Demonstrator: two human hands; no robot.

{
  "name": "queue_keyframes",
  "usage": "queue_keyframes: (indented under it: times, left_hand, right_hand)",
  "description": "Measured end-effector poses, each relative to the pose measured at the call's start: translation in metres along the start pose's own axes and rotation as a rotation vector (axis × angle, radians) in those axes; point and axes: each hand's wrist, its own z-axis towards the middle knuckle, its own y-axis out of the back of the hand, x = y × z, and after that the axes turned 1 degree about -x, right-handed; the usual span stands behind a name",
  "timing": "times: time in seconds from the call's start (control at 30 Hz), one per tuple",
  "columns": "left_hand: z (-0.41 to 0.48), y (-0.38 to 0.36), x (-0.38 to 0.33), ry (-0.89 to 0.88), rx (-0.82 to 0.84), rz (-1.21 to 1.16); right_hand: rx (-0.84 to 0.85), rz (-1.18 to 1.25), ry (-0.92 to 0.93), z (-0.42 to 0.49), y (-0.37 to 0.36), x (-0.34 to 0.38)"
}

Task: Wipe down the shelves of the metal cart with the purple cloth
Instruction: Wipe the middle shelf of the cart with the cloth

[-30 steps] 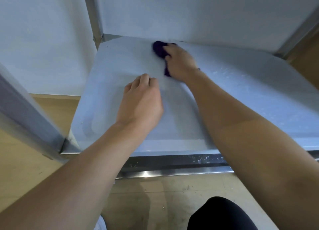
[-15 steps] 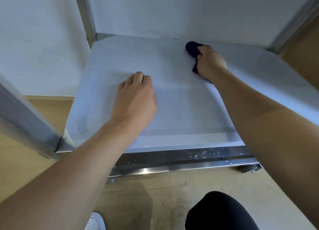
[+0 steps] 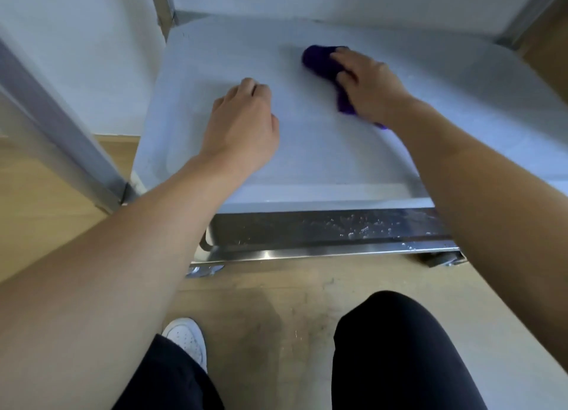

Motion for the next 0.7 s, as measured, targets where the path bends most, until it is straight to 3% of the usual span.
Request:
queue_keyframes:
  times: [0.17, 0.4, 0.6, 0.7]
  left_hand:
    - [0.001, -0.004, -0.005, 0.011, 0.001, 0.027]
    - [0.003, -0.006, -0.006, 0.007, -0.020, 0.028]
    - [0.001, -0.008, -0.005, -0.003, -0.033, 0.004]
    - [0.002, -0.009, -0.007, -0.009, -0.036, 0.026]
  right_hand:
    - [-0.019, -0.066, -0.118, -0.012, 0.000, -0.002]
    - [-0.014, 0.010, 0.054, -0.029, -0.010, 0.038]
    - [-0.031, -0.038, -0.157, -0.033, 0.012, -0.018]
    - [-0.051, -0.034, -0.201, -0.044, 0.007, -0.006]
